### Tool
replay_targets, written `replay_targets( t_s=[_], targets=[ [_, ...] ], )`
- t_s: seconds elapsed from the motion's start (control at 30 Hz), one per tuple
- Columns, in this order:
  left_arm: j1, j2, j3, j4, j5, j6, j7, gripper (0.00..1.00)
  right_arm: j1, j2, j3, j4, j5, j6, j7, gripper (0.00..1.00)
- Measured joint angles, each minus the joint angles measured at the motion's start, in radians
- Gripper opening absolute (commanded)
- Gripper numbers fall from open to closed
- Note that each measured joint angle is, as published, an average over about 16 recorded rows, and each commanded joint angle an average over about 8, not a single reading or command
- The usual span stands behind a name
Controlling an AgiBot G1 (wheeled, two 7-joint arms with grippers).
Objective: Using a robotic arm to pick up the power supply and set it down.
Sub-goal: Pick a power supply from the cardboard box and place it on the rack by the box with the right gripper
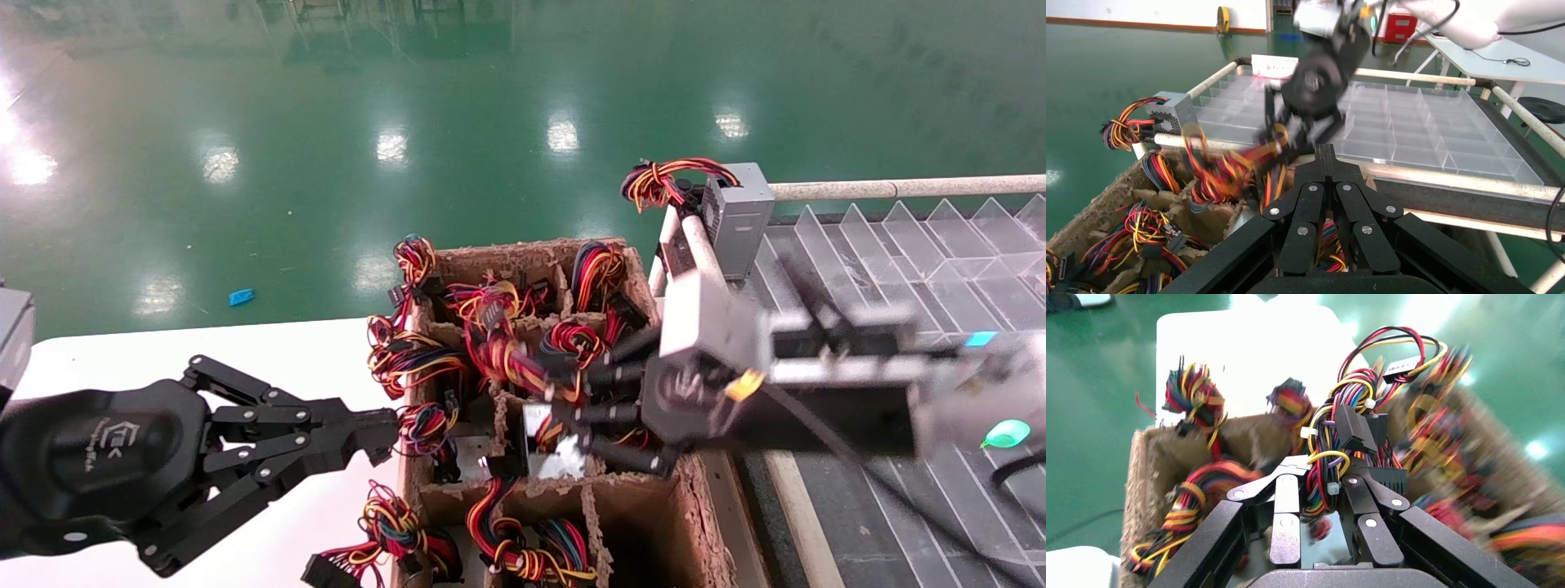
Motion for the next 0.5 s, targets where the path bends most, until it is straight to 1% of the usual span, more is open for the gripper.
replay_targets(
  t_s=[0.27, 0.5],
  targets=[
    [0.000, 0.000, 0.000, 0.000, 0.000, 0.000, 0.000, 0.00, 0.213, -0.008, 0.024, 0.003, -0.031, -0.073, -0.067, 0.00],
    [0.000, 0.000, 0.000, 0.000, 0.000, 0.000, 0.000, 0.00, 0.380, -0.018, 0.028, -0.005, -0.110, -0.097, -0.115, 0.00]
  ],
)
